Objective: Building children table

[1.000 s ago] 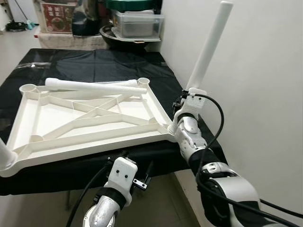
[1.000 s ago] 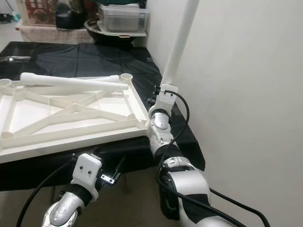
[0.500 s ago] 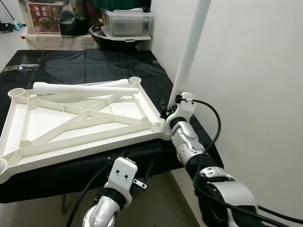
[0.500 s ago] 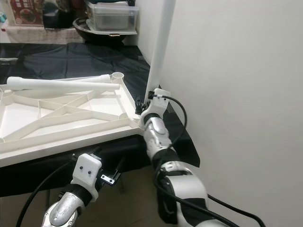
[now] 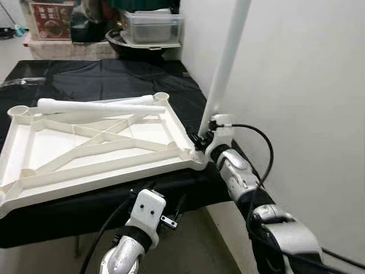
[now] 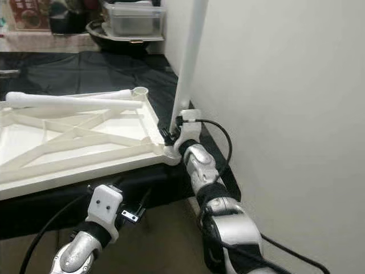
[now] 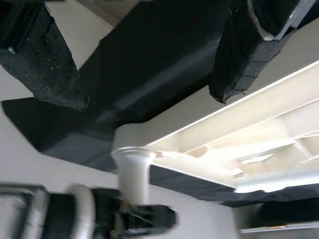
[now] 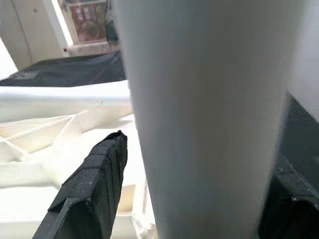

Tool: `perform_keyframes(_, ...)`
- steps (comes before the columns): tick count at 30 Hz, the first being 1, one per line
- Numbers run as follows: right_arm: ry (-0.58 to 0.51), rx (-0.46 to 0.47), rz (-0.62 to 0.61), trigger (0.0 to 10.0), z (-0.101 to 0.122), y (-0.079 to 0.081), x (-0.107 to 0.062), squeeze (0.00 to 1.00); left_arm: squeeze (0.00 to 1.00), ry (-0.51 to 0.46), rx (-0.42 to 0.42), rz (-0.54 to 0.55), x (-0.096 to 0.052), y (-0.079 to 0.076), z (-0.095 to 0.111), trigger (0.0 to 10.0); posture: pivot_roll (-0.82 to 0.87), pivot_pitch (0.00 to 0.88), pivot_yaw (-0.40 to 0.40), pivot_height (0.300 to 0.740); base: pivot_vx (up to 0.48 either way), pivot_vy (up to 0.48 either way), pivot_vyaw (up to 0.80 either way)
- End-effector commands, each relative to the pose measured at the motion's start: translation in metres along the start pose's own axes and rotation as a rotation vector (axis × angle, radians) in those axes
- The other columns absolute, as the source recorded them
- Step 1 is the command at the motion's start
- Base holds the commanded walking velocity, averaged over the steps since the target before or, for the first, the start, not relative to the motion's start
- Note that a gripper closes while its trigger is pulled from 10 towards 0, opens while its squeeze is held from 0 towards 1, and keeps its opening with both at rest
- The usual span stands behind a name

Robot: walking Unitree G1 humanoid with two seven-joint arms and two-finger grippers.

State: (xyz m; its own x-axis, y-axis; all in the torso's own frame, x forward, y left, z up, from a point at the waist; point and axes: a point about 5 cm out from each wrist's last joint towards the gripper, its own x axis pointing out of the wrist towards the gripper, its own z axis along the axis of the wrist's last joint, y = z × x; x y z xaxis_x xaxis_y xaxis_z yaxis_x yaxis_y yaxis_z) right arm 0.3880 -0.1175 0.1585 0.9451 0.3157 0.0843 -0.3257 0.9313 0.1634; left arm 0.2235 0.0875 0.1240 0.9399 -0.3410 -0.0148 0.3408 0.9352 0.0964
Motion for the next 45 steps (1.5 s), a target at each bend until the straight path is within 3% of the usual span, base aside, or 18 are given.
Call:
perform_keyframes(1,-0.027,0.024,-0.005,10.0,-0.005,-0.001,-0.009,0.00,0.00,0.017,0.002,-0.013,0.001,0.000,-0.004,10.0,0.10,0.049,-0.106,0.740,0.000,0.000,0.00)
perform_keyframes(4,-0.067,0.043,-0.036,10.0,-0.010,-0.001,-0.021,0.00,0.00,0.019,0.003,-0.015,0.002,0.001,-0.005,10.0,0.10,0.046,-0.104,0.740,0.000,0.000,0.00)
perform_keyframes(13,-0.129,0.030,-0.054,10.0,-0.007,0.003,-0.028,0.00,0.00,0.021,0.009,-0.015,0.004,0.002,-0.007,10.0,0.10,0.030,-0.104,0.740,0.000,0.000,0.00)
perform_keyframes(16,-0.091,-0.016,-0.039,10.0,-0.018,0.005,-0.046,0.00,0.00,0.023,0.015,-0.013,0.005,0.003,-0.009,10.0,0.10,0.018,-0.112,0.740,0.000,0.000,0.00)
perform_keyframes(18,-0.091,-0.016,-0.039,10.0,-0.018,0.005,-0.046,0.00,0.00,0.023,0.015,-0.013,0.005,0.003,-0.009,10.0,0.10,0.018,-0.112,0.740,0.000,0.000,0.00)
perform_keyframes(20,-0.048,-0.046,-0.063,10.0,-0.029,0.002,-0.065,0.00,0.00,0.035,0.027,-0.017,0.006,0.004,-0.012,10.0,0.09,0.000,-0.101,0.740,0.000,0.000,0.00)
perform_keyframes(21,-0.048,-0.046,-0.063,10.0,-0.029,0.002,-0.065,0.00,0.00,0.035,0.027,-0.017,0.006,0.004,-0.012,10.0,0.09,0.000,-0.101,0.740,0.000,0.000,0.00)
perform_keyframes(22,-0.021,-0.066,-0.096,10.0,-0.037,-0.002,-0.081,0.00,0.00,0.051,0.038,-0.022,0.007,0.005,-0.015,10.0,0.08,0.000,-0.094,0.740,0.000,0.000,0.00)
perform_keyframes(29,0.011,-0.124,-0.213,10.0,-0.040,-0.007,-0.101,0.00,0.00,0.071,0.031,-0.021,0.011,0.008,-0.020,10.0,0.06,0.000,-0.078,0.740,0.000,0.000,0.00)
perform_keyframes(32,0.040,-0.125,-0.234,10.0,-0.043,-0.005,-0.105,0.00,0.00,0.073,0.028,-0.016,0.012,0.009,-0.020,10.0,0.06,0.000,-0.076,0.740,0.000,0.000,0.00)
perform_keyframes(36,0.102,-0.162,-0.214,10.0,-0.051,0.009,-0.113,0.00,0.00,0.062,0.035,-0.007,0.015,0.012,-0.019,10.0,0.06,0.000,-0.072,0.740,0.000,0.000,0.00)
perform_keyframes(45,0.123,-0.146,-0.237,10.0,-0.050,0.007,-0.112,0.00,0.00,0.069,0.031,-0.004,0.017,0.013,-0.021,10.0,0.06,0.000,-0.074,0.740,0.000,0.402,0.00)
